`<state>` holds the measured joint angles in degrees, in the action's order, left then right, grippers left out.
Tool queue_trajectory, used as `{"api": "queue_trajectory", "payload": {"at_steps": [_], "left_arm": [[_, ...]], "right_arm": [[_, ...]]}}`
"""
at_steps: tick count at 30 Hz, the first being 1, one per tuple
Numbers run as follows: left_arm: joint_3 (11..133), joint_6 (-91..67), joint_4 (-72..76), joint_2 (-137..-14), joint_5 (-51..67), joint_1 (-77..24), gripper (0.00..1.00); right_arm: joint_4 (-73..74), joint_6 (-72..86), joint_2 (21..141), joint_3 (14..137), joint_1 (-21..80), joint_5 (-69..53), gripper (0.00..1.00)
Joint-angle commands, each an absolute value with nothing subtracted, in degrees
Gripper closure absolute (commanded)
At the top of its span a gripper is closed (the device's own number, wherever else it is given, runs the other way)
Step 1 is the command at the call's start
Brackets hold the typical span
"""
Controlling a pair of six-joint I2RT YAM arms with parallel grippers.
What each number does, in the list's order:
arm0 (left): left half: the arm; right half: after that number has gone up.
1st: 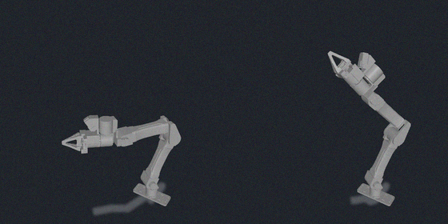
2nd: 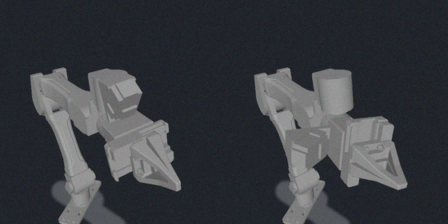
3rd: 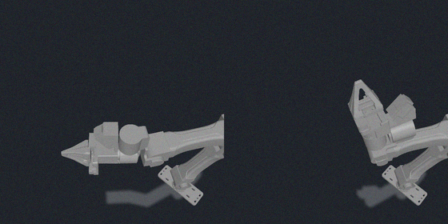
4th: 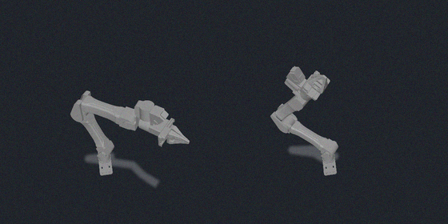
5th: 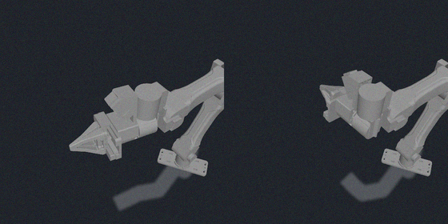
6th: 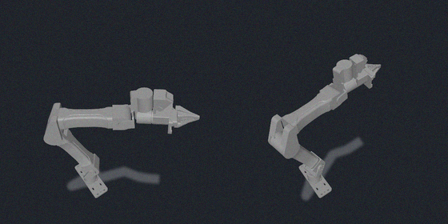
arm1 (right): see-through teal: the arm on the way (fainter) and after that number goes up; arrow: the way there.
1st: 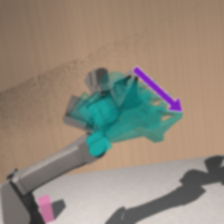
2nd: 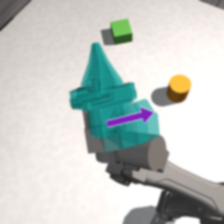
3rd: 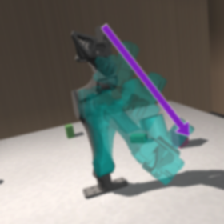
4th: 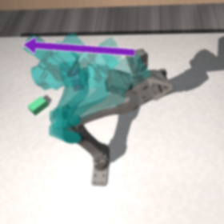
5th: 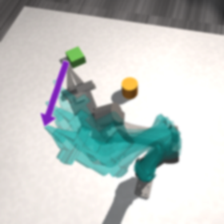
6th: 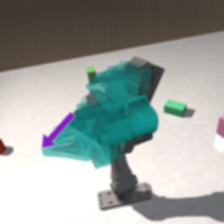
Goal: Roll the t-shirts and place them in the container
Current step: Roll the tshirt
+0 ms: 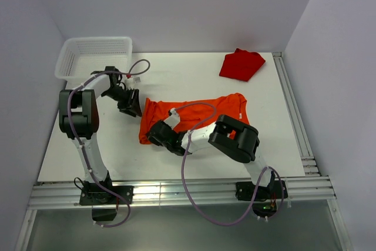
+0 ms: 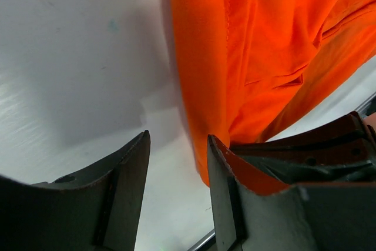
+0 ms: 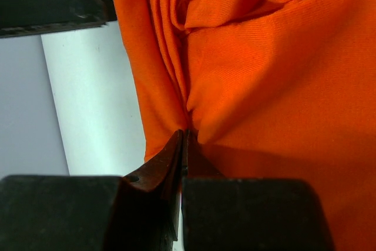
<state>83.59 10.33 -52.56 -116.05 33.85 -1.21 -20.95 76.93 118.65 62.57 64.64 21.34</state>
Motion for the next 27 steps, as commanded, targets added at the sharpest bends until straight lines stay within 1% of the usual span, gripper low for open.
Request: {"api": "queue_trajectory", "payload": {"at_steps": [1, 14, 27], "left_arm": [[82.1, 9.2, -49.3, -117.2, 37.7, -1.8, 0.51], [79.1, 8.8, -46.6, -117.2, 42.1, -2.2, 0.51], [77.4, 7.8, -44.3, -117.4, 42.1, -4.0, 0.51]], "right_arm": [[-16.8, 76.4, 117.6, 60.8, 65.0, 21.1, 1.0], [-17.2, 76.2, 118.2, 61.2, 64.7, 20.4, 1.0], [-16.3, 75.9, 117.3, 61.0, 64.7, 20.7, 1.0]]}}
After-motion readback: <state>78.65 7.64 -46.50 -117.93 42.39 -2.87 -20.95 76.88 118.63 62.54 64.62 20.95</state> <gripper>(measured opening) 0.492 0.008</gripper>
